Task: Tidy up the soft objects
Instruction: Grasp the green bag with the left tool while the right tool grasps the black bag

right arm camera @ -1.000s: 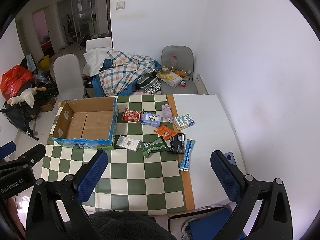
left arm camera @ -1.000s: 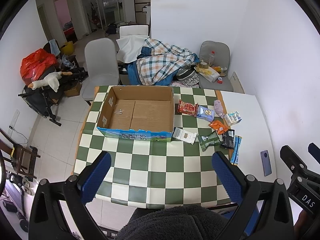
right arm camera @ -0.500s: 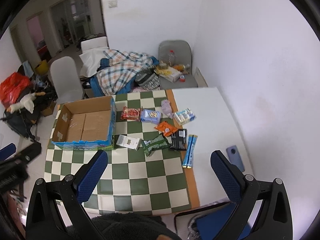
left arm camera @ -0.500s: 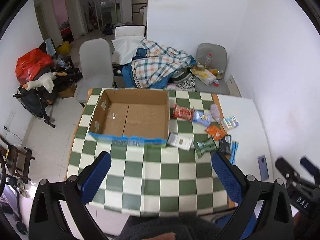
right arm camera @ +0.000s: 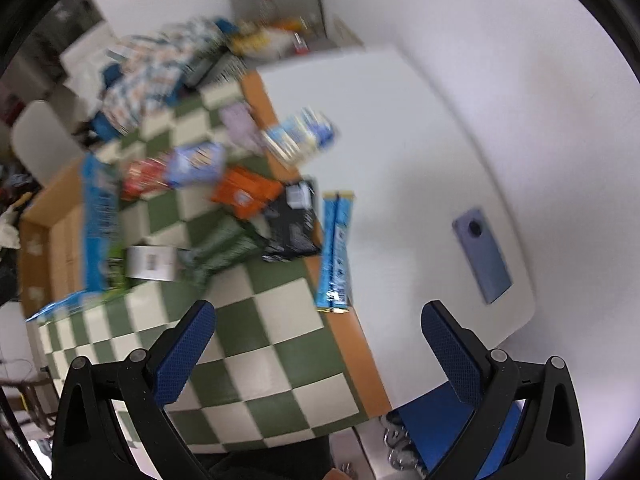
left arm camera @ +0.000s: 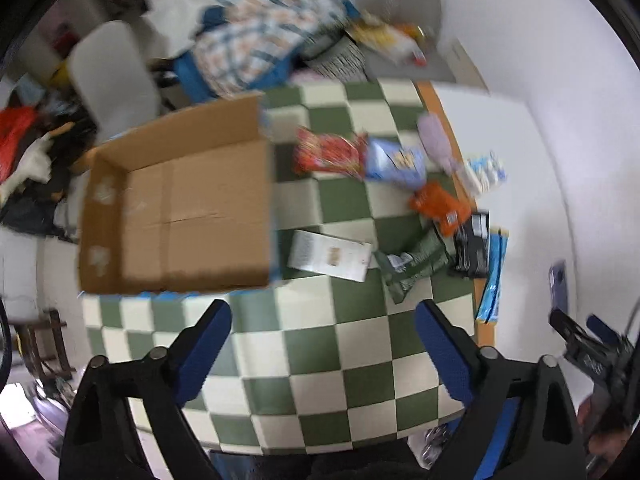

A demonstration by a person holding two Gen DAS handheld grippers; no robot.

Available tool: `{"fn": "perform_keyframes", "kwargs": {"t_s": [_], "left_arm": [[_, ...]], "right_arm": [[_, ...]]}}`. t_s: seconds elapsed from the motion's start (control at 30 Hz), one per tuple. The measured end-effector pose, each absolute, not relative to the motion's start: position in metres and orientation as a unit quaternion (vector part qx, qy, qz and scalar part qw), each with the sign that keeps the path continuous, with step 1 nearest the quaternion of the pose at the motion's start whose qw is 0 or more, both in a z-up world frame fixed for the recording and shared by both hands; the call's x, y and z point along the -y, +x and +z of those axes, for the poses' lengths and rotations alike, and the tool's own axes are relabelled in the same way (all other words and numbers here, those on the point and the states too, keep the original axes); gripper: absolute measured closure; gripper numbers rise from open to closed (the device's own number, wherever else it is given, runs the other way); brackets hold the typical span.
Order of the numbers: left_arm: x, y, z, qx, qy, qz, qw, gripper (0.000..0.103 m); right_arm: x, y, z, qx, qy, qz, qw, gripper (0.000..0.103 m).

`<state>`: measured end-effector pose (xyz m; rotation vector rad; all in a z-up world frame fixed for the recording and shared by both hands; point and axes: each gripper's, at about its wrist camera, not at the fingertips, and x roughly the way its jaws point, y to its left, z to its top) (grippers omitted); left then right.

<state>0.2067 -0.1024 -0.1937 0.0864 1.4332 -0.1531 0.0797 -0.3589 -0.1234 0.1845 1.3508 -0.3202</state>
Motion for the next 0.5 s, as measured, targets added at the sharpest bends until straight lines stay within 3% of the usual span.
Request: {"fn": "perform_keyframes", "kwargs": {"t_s": [0.23,0.5], "left_arm": [[0.198,0.231,-0.299,-0.687,0.191,-0.154,0.684,0.013],[0.256,0.229,-0.388,-0.709,0.281,-0.216,0.609,0.013]], "right_arm": [[0.412,0.124,-0.256,-0.696,0.115,-0.15,0.693,0.0],[0.429,0.141,-0.318,-0.716,0.161,-0.117,0.669,0.0]]}}
